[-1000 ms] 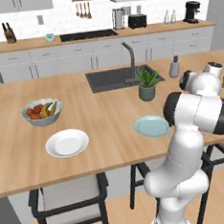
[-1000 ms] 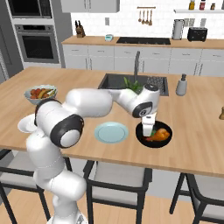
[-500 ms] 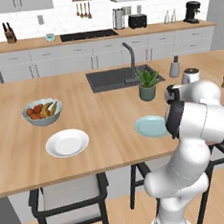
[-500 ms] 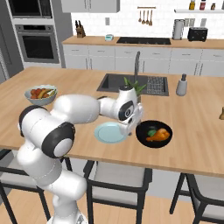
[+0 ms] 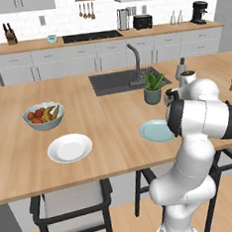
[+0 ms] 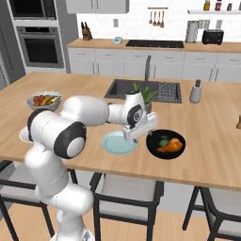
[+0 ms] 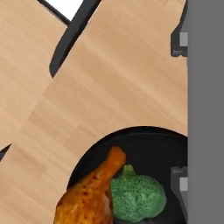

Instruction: Pick the chicken drumstick and broccoli from their plates and place them in the bowl. Then put the bowl in the fridge.

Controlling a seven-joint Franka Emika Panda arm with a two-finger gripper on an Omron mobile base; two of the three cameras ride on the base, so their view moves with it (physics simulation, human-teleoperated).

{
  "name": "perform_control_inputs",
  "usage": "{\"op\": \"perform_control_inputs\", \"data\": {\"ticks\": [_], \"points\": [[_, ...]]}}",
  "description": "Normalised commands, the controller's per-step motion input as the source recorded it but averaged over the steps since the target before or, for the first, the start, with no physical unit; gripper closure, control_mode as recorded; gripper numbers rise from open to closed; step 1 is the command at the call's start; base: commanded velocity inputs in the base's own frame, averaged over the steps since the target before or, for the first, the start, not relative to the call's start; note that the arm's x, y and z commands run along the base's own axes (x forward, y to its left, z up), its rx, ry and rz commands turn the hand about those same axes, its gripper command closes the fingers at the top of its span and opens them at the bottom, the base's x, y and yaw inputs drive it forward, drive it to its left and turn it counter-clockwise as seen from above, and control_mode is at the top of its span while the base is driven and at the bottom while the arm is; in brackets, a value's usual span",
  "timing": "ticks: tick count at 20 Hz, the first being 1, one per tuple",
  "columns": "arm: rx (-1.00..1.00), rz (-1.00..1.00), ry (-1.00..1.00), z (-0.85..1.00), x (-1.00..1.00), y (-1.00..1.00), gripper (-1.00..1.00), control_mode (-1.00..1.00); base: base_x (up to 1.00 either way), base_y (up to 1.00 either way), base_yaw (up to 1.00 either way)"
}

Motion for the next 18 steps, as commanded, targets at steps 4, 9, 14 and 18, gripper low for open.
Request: {"op": "perform_control_inputs", "data": {"ticks": [4,9,14,18], "points": [[0.01,-0.23,0.0,-0.05,0.33,-0.06,-1.0,-1.0,0.0,0.0,0.0],[0.01,-0.08,-0.01,-0.27,0.29,-0.11,-1.0,-1.0,0.0,0.0,0.0],[0.0,-0.05,-0.03,-0.48,0.02,0.09,-1.0,-1.0,0.0,0.0,0.0],[0.0,-0.06,-0.03,-0.28,0.1,0.02,-1.0,-1.0,0.0,0.0,0.0]]}}
